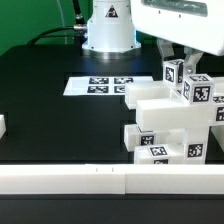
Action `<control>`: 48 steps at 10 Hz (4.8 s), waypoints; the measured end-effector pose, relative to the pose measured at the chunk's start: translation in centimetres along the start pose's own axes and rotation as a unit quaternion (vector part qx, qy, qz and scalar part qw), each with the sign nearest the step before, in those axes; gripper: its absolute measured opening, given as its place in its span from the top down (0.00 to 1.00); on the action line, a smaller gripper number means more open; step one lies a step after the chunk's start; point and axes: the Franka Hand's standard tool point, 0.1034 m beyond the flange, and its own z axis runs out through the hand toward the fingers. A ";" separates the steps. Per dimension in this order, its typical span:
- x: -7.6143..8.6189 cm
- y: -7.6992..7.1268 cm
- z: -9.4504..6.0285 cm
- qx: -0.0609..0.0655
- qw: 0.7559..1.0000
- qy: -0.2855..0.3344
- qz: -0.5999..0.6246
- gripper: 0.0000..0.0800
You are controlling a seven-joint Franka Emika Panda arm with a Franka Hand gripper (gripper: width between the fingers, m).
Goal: Assemble chair
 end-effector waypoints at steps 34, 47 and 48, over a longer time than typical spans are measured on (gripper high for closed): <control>-0.2 0.1 0.0 -0.024 0.851 0.005 -0.524 0.34; -0.3 0.1 0.0 -0.021 0.966 0.011 -0.259 0.64; -0.3 0.1 0.0 -0.020 0.976 0.011 -0.218 0.64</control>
Offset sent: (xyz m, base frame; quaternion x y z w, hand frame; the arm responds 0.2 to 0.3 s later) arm 0.0000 0.0000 0.0000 0.0000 0.0000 0.1938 0.9810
